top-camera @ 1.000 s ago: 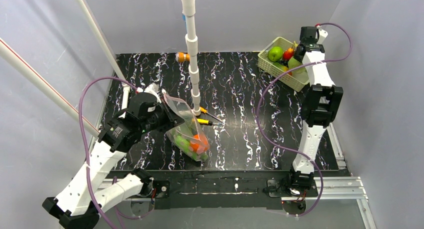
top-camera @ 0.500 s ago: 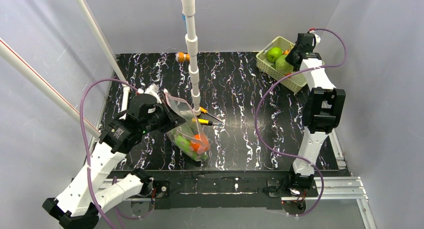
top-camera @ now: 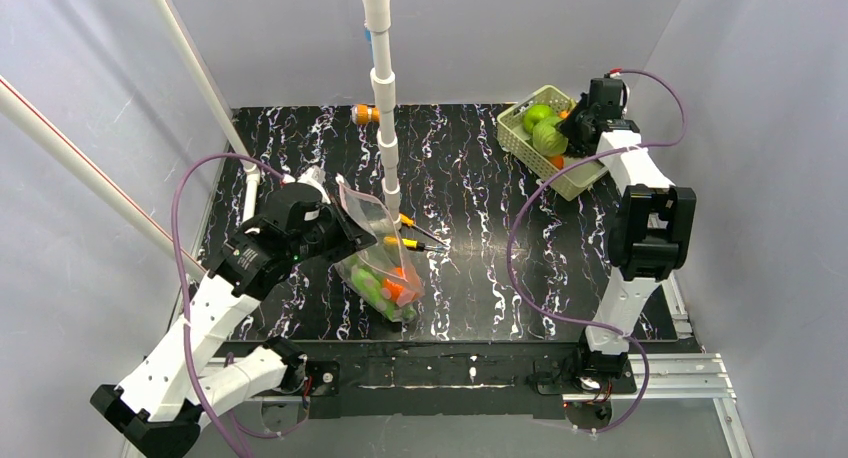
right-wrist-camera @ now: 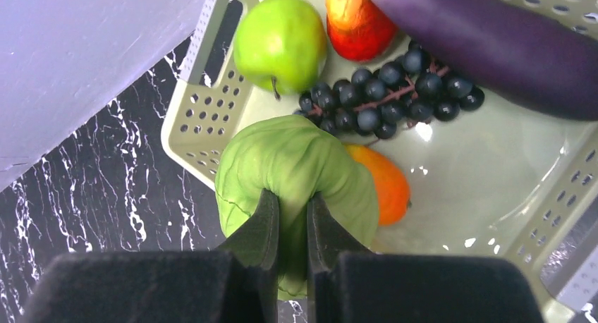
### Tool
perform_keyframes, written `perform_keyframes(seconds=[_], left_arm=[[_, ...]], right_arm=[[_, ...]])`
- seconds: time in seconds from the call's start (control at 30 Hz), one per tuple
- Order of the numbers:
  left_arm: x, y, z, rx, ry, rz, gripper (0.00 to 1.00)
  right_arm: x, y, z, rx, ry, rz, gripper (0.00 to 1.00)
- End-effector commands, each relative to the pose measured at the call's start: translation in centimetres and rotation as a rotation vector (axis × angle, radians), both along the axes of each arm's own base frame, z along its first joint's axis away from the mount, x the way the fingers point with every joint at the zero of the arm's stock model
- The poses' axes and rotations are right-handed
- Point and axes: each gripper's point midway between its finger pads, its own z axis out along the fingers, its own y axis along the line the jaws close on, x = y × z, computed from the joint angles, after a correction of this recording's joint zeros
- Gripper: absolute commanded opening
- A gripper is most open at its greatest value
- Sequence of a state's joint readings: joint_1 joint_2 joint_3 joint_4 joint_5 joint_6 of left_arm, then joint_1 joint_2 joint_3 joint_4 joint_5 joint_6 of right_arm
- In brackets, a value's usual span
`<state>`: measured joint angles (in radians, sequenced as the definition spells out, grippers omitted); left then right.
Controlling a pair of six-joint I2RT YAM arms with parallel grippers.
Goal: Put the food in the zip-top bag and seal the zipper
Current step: Move the bin to the center of the board.
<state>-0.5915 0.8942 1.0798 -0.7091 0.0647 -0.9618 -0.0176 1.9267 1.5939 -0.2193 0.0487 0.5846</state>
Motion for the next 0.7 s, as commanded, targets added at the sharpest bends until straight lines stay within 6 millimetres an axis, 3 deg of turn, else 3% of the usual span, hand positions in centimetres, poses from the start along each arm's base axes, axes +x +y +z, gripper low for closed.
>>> perform_keyframes(seconds=[0.0,0.1,0.33,0.57,0.67], left_arm=[[-0.4,0.2,1.0,-0.022,-0.027,-0.002,0.00],[-0.5,0.6,0.7,-0.019,-0.031,0.015,0.00],[-0.7,1.3,0.2,0.018,-0.019,0.027,0.00],[-0.7,1.2,0.4,0.017,-0.029,0.020,0.00],[-0.7,1.1,0.4,0.007,-0.033,0.015,0.00]], right_arm=[[0.8,0.0,3.0,-0.053,-0.044,0.006,0.01],[0.5,0.1,4.0,-0.065,-0.095,0.017,0.01],[-1.6,3.0,7.0,-0.104,-0.159,0.052,0.01],[-8.6,7.9,13.1,-0.102,-0.270,0.168,0.01],[-12.4,9.6,14.2,-0.084,-0.295,0.231,0.01]])
